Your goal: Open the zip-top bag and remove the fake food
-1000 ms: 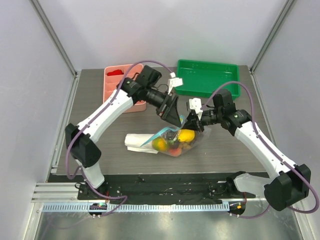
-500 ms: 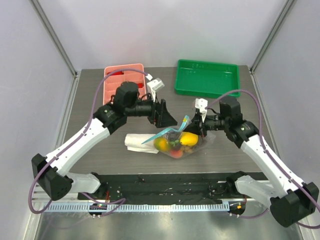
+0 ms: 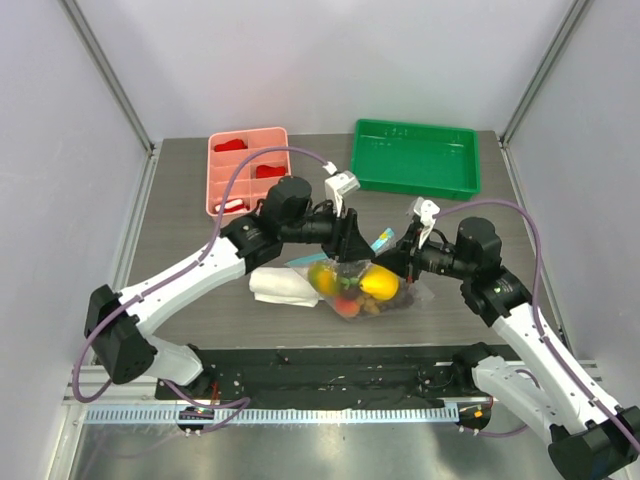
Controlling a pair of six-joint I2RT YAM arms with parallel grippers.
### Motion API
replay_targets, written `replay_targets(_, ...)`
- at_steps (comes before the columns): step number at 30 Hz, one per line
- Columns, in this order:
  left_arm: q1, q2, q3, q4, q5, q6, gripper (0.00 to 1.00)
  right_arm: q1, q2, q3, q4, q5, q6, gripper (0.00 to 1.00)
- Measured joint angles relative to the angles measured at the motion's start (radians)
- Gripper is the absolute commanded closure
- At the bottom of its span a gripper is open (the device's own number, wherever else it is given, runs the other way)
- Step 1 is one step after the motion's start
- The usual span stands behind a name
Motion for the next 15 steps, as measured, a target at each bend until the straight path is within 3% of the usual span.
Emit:
replay_targets(1,0.000,0.012,0.000,0.000,0.011,-0.002,0.91,0.000,-0.003,0.000,0.000,0.005,0.006,0.96)
replay_targets(2,0.000,0.022,0.000,0.004,0.023,-0.005,0.96,0.000,-0.004,0.000,0.000,0.011,0.012,0.91)
replay_targets(3,0.000,0.034,0.005,0.007,0.037,-0.004,1.00,0.000,-0.005,-0.001,-0.001,0.017,0.022,0.69)
replay_targets(5,0.000,0.050,0.016,0.010,0.043,0.006,1.00,0.000,-0.005,0.000,-0.004,0.027,0.043,0.55)
replay_targets(6,-0.001,0.051,0.016,0.008,0.043,0.015,1.00,0.000,-0.005,0.000,-0.005,0.031,0.051,0.34)
replay_targets(9,0.000,0.052,0.025,-0.016,0.039,0.048,1.00,0.000,0.010,0.024,-0.030,0.030,0.063,0.01)
replay_targets(15,0.004,0.056,0.086,-0.075,0.049,0.114,1.00,0.000,0.032,0.100,-0.116,0.031,0.010,0.00)
